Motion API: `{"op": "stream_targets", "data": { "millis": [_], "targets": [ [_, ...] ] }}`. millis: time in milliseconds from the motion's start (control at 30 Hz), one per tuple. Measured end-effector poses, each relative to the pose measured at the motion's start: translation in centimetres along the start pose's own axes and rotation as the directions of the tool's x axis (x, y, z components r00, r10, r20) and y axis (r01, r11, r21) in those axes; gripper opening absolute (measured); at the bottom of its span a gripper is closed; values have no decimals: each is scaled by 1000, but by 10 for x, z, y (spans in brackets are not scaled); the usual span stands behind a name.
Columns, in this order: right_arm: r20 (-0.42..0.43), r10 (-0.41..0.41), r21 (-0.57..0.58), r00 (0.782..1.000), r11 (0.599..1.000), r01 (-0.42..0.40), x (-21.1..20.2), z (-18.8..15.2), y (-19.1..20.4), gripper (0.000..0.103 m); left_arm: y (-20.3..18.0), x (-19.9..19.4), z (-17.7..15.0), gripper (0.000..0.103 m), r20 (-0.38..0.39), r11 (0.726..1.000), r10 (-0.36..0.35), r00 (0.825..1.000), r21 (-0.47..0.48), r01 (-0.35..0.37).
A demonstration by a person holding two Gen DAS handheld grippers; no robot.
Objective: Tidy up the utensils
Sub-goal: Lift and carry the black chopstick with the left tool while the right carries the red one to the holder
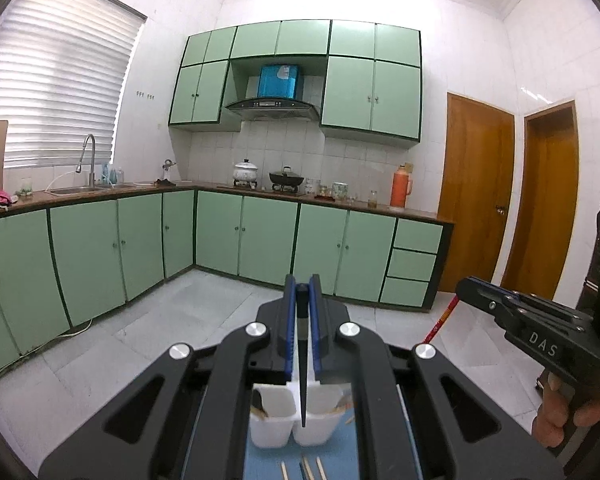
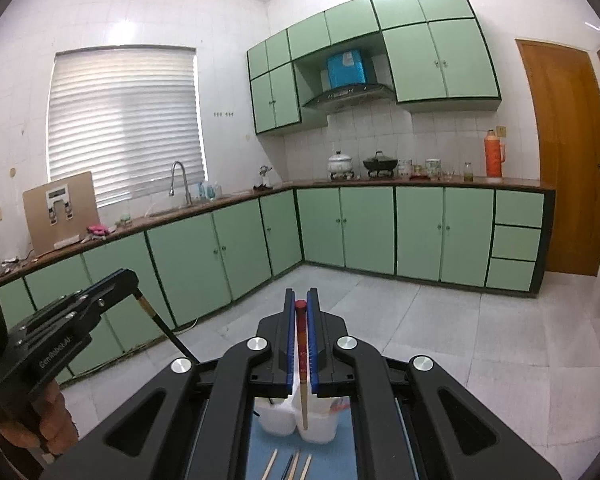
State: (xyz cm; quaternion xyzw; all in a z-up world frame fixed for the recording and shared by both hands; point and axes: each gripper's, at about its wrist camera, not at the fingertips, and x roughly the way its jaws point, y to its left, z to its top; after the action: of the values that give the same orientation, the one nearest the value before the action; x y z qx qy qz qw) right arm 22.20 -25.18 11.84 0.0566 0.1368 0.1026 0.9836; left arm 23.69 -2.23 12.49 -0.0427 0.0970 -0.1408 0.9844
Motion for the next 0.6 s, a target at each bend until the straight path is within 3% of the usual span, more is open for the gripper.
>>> {"op": "stream_targets", "data": {
  "millis": [300,600],
  "targets": [
    [-14,-22,25,1000,999,23,64,0,-17,5,3,79,-14,5,-15,998,55,998,26,-54],
    [-118,-39,-1,992,999,39,122,-44,-19,5,16,135,-64,6,-160,995,83,984,61,-74]
  ]
}}
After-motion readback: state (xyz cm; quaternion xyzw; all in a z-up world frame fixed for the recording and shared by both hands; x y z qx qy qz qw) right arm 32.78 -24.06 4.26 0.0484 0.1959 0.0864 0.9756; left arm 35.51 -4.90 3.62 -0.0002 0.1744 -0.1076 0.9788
